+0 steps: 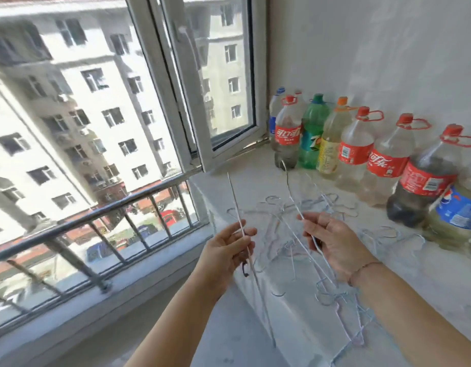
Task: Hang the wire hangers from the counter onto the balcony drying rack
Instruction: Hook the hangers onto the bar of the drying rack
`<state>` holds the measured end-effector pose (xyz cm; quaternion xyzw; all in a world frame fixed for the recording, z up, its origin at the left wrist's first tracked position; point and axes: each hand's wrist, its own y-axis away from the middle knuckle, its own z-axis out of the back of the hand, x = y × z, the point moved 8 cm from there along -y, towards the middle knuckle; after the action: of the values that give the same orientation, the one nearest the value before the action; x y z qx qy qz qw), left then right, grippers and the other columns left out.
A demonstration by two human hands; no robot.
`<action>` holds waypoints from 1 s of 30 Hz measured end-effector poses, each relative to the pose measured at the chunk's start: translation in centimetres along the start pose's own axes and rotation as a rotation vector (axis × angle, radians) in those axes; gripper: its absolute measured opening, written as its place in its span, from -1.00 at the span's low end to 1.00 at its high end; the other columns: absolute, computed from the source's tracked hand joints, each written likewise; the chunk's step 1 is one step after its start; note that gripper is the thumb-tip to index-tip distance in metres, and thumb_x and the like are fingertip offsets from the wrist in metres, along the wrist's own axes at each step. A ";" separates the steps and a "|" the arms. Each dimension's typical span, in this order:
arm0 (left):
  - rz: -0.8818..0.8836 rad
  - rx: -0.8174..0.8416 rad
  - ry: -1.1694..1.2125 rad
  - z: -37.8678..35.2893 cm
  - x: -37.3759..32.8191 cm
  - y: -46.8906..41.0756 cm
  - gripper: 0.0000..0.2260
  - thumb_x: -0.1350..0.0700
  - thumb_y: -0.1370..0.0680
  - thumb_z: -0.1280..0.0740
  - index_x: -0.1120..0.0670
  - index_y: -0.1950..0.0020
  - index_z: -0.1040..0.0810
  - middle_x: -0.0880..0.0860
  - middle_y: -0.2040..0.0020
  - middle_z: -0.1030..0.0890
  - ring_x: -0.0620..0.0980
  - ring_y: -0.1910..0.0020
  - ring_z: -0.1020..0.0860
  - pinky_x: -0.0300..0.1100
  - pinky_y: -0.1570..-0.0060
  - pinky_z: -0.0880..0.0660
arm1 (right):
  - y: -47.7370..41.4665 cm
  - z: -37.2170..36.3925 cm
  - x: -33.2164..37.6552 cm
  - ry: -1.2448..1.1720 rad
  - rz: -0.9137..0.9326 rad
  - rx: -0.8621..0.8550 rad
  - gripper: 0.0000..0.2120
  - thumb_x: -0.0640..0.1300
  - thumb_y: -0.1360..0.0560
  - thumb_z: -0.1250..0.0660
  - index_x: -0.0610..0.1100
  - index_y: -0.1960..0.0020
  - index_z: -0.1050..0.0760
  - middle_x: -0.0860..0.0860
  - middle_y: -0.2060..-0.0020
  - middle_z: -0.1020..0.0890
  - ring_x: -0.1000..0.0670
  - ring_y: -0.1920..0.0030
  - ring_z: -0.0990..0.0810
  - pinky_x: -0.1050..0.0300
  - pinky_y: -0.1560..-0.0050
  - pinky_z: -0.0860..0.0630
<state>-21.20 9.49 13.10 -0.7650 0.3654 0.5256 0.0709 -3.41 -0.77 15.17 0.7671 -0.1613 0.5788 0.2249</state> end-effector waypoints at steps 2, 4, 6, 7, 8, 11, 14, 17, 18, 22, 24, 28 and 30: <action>-0.042 -0.108 0.018 3.8 -1.4 2.9 -0.68 0.38 -0.51 -0.28 0.22 -0.25 -0.49 0.05 0.10 -0.70 -0.08 0.28 -0.63 -0.28 0.24 -0.57 | 0.0 -4.3 -1.2 0.018 -0.027 0.098 -0.87 -0.27 -0.48 -0.30 -0.17 0.00 -0.56 0.01 0.37 -0.50 0.13 0.38 -0.45 0.35 0.38 -0.43; -0.087 -0.217 0.038 7.4 -2.9 6.1 -0.75 0.37 -0.50 -0.29 0.24 -0.17 -0.53 0.06 0.17 -0.70 -0.09 0.31 -0.63 -0.31 0.28 -0.56 | 0.3 -9.0 -2.4 0.026 -0.045 0.200 -0.86 -0.26 -0.47 -0.32 -0.18 -0.01 -0.57 0.01 0.37 -0.51 0.15 0.39 -0.46 0.37 0.39 -0.43; -0.120 -0.305 0.063 11.0 -4.2 9.7 -0.80 0.36 -0.49 -0.30 0.25 -0.10 -0.55 0.07 0.21 -0.70 -0.11 0.34 -0.63 -0.32 0.32 -0.55 | 1.3 -14.1 -3.6 0.036 -0.062 0.309 -0.82 -0.24 -0.45 -0.34 -0.20 -0.04 -0.56 0.00 0.36 -0.53 0.16 0.40 -0.47 0.37 0.38 -0.44; -0.134 -0.347 0.073 12.9 -4.8 11.6 -0.81 0.35 -0.49 -0.31 0.24 -0.09 -0.56 0.06 0.22 -0.70 -0.11 0.35 -0.63 -0.33 0.33 -0.55 | 2.0 -16.8 -4.1 0.035 -0.070 0.364 -0.78 -0.23 -0.43 -0.35 -0.23 -0.07 -0.56 -0.01 0.34 -0.54 0.15 0.39 -0.48 0.36 0.37 -0.44; -0.149 -0.384 0.082 14.8 -5.5 13.5 -0.82 0.34 -0.49 -0.32 0.24 -0.07 -0.57 0.06 0.22 -0.70 -0.12 0.34 -0.63 -0.33 0.33 -0.55 | 2.9 -19.5 -4.6 0.029 -0.074 0.417 -0.72 -0.21 -0.40 -0.37 -0.25 -0.09 -0.54 -0.02 0.33 -0.54 0.13 0.38 -0.48 0.34 0.36 -0.44; -0.213 -0.498 0.124 20.7 -7.2 19.8 -0.87 0.34 -0.47 -0.33 0.22 0.01 -0.59 0.05 0.25 -0.70 -0.13 0.35 -0.63 -0.35 0.31 -0.56 | 6.3 -27.7 -6.2 0.030 -0.092 0.548 -0.56 -0.13 -0.30 -0.42 -0.28 -0.13 -0.52 -0.07 0.30 -0.53 0.07 0.32 -0.47 0.28 0.31 -0.44; -0.276 -0.607 0.180 26.6 -8.6 27.0 -0.85 0.36 -0.49 -0.32 0.25 -0.04 -0.56 0.07 0.27 -0.68 -0.11 0.36 -0.63 -0.34 0.31 -0.56 | 10.7 -35.7 -8.3 0.047 -0.125 0.662 -0.57 -0.11 -0.28 -0.44 -0.24 -0.10 -0.55 -0.05 0.30 -0.55 0.04 0.28 -0.45 0.23 0.27 -0.39; -0.331 -0.706 0.209 32.6 -9.7 34.8 -0.78 0.35 -0.49 -0.32 0.23 -0.13 -0.52 0.06 0.29 -0.66 -0.12 0.40 -0.61 -0.34 0.38 -0.53 | 15.8 -43.8 -10.8 0.046 -0.149 0.765 -0.62 -0.11 -0.28 -0.43 -0.22 -0.07 -0.57 -0.03 0.31 -0.54 0.05 0.29 -0.44 0.27 0.30 -0.39; -0.350 -0.739 0.221 34.5 -10.2 37.5 -0.77 0.36 -0.49 -0.33 0.21 -0.13 -0.52 0.05 0.30 -0.65 -0.11 0.41 -0.60 -0.34 0.40 -0.52 | 17.7 -46.6 -11.7 0.043 -0.159 0.799 -0.63 -0.12 -0.28 -0.42 -0.21 -0.06 -0.57 -0.03 0.31 -0.54 0.05 0.29 -0.43 0.28 0.31 -0.39; -0.446 -0.847 0.259 42.3 -11.9 49.3 -0.79 0.37 -0.47 -0.33 0.19 -0.06 -0.57 0.07 0.31 -0.65 -0.08 0.39 -0.58 -0.32 0.39 -0.53 | 26.6 -57.7 -14.9 0.056 -0.210 0.958 -0.63 -0.08 -0.25 -0.46 -0.16 -0.03 -0.59 0.00 0.34 -0.55 0.08 0.32 -0.46 0.28 0.27 -0.40; -0.466 -0.887 0.276 44.6 -12.6 53.4 -0.82 0.38 -0.47 -0.31 0.18 -0.01 -0.59 0.08 0.32 -0.65 -0.06 0.38 -0.57 -0.30 0.38 -0.55 | 29.5 -61.4 -15.9 0.046 -0.200 1.019 -0.51 0.07 -0.13 -0.58 -0.11 0.01 -0.63 0.05 0.37 -0.55 0.12 0.37 -0.46 0.28 0.27 -0.37; -0.546 -1.028 0.273 51.0 -13.4 64.7 -0.81 0.37 -0.48 -0.31 0.17 -0.01 -0.60 0.09 0.30 -0.64 -0.07 0.39 -0.58 -0.29 0.37 -0.56 | 38.3 -71.1 -19.1 0.025 -0.256 1.139 -0.64 -0.07 -0.20 -0.48 -0.14 0.03 -0.59 0.04 0.39 -0.54 0.09 0.36 -0.44 0.28 0.32 -0.37; -0.579 -1.092 0.284 53.8 -13.4 69.6 -0.81 0.38 -0.48 -0.31 0.16 0.01 -0.61 0.11 0.26 -0.61 -0.07 0.37 -0.57 -0.29 0.34 -0.57 | 42.3 -75.2 -20.5 0.036 -0.267 1.206 -0.62 -0.05 -0.19 -0.51 -0.15 0.03 -0.61 0.01 0.40 -0.53 0.06 0.38 -0.41 0.27 0.36 -0.34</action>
<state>-108.22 -7.84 20.25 -0.8209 -0.1714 0.4892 -0.2396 -91.93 3.15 19.37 0.7628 0.2957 0.5478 -0.1751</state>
